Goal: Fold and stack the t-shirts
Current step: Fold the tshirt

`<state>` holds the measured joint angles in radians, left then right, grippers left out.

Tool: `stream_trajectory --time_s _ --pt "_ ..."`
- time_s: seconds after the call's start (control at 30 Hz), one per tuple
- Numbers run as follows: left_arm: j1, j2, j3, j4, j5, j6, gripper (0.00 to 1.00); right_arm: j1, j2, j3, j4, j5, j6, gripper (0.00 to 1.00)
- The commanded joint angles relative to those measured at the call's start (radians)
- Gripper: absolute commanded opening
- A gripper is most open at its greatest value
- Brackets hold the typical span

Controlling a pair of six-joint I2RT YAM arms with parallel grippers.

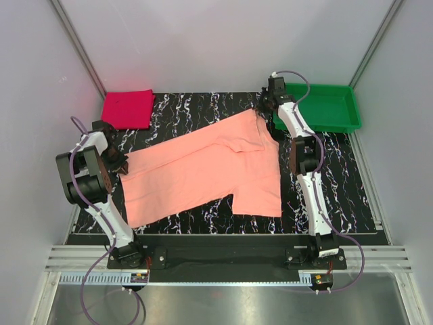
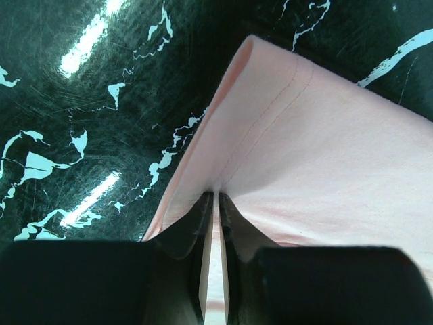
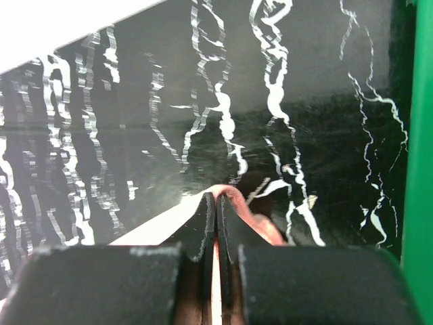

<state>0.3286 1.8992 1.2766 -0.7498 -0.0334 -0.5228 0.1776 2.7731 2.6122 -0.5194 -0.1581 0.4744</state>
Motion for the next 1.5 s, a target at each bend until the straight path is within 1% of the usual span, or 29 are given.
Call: stream_trajectory --time_s 0.0,0.17,0.3,0.5,0.63,0.67,0.73,0.77,0.83,0.87,0.93,1.0,1.03,1.1,1.17,1.2,1.23,1.3,1.33,1.37,1.4,1.43,1.47 --pt "0.01 0.014 0.012 0.013 -0.023 0.018 0.14 -0.013 0.017 0.04 0.025 0.052 -0.016 0.0" --pt "0.01 0.041 0.015 0.02 -0.029 0.027 0.14 -0.012 0.036 0.043 0.038 0.08 -0.013 0.0" --pt "0.012 0.072 0.038 0.024 -0.042 0.041 0.14 -0.013 0.06 0.094 0.038 0.097 -0.01 0.0" --pt "0.015 0.141 0.13 0.027 -0.031 0.037 0.14 -0.013 0.069 0.114 0.108 0.109 0.044 0.0" --pt "0.016 0.176 0.219 0.001 -0.028 0.037 0.15 -0.015 0.083 0.147 0.114 0.097 0.067 0.0" --pt "0.015 0.172 0.227 -0.002 -0.023 0.03 0.16 -0.013 0.08 0.151 0.113 0.092 0.069 0.01" --pt "0.016 0.135 0.234 -0.002 -0.005 0.018 0.21 -0.015 0.05 0.148 0.096 0.089 0.064 0.08" --pt "0.015 0.114 0.233 -0.003 0.001 0.015 0.3 -0.015 0.036 0.141 0.093 0.085 0.061 0.17" --pt "0.013 0.074 0.225 -0.023 0.003 0.006 0.44 -0.015 -0.009 0.131 0.063 0.071 0.049 0.27" --pt "0.013 0.023 0.221 -0.034 -0.009 0.003 0.6 -0.015 -0.026 0.134 0.043 0.072 0.044 0.33" --pt "0.013 -0.034 0.196 -0.054 -0.01 0.001 0.71 -0.015 -0.088 0.121 0.001 0.069 0.032 0.38" --pt "0.0 -0.115 0.178 -0.077 -0.033 0.004 0.75 -0.015 -0.136 0.092 -0.03 0.069 0.021 0.47" --pt "-0.006 -0.142 0.15 -0.082 -0.04 0.009 0.75 -0.015 -0.18 0.086 -0.046 0.081 0.018 0.51" --pt "-0.017 -0.221 0.112 -0.092 -0.046 0.01 0.75 -0.015 -0.214 0.089 -0.083 0.085 0.007 0.52" --pt "-0.035 -0.274 0.037 -0.089 -0.024 0.009 0.72 -0.015 -0.266 0.06 -0.129 0.043 0.023 0.54" --pt "-0.045 -0.326 0.008 -0.085 -0.011 0.009 0.7 -0.013 -0.288 0.04 -0.161 0.011 0.029 0.55" --pt "-0.055 -0.357 -0.064 -0.085 0.0 -0.002 0.67 -0.01 -0.335 0.017 -0.178 0.005 0.033 0.57" --pt "-0.091 -0.416 -0.143 -0.077 0.027 -0.022 0.65 -0.007 -0.397 -0.11 -0.205 -0.011 0.047 0.59" --pt "-0.1 -0.481 -0.19 -0.072 0.056 -0.051 0.61 -0.006 -0.471 -0.166 -0.2 -0.046 0.049 0.6" --pt "-0.118 -0.512 -0.271 -0.068 0.073 -0.069 0.59 -0.006 -0.509 -0.281 -0.2 -0.057 0.046 0.6" --pt "-0.123 -0.552 -0.319 -0.059 0.087 -0.086 0.55 -0.001 -0.585 -0.337 -0.2 -0.073 0.043 0.6" --pt "-0.123 -0.615 -0.357 -0.057 0.095 -0.124 0.52 0.009 -0.621 -0.392 -0.202 -0.084 0.04 0.6" --pt "-0.122 -0.652 -0.428 -0.057 0.101 -0.141 0.47 0.014 -0.656 -0.493 -0.203 -0.098 0.029 0.6"
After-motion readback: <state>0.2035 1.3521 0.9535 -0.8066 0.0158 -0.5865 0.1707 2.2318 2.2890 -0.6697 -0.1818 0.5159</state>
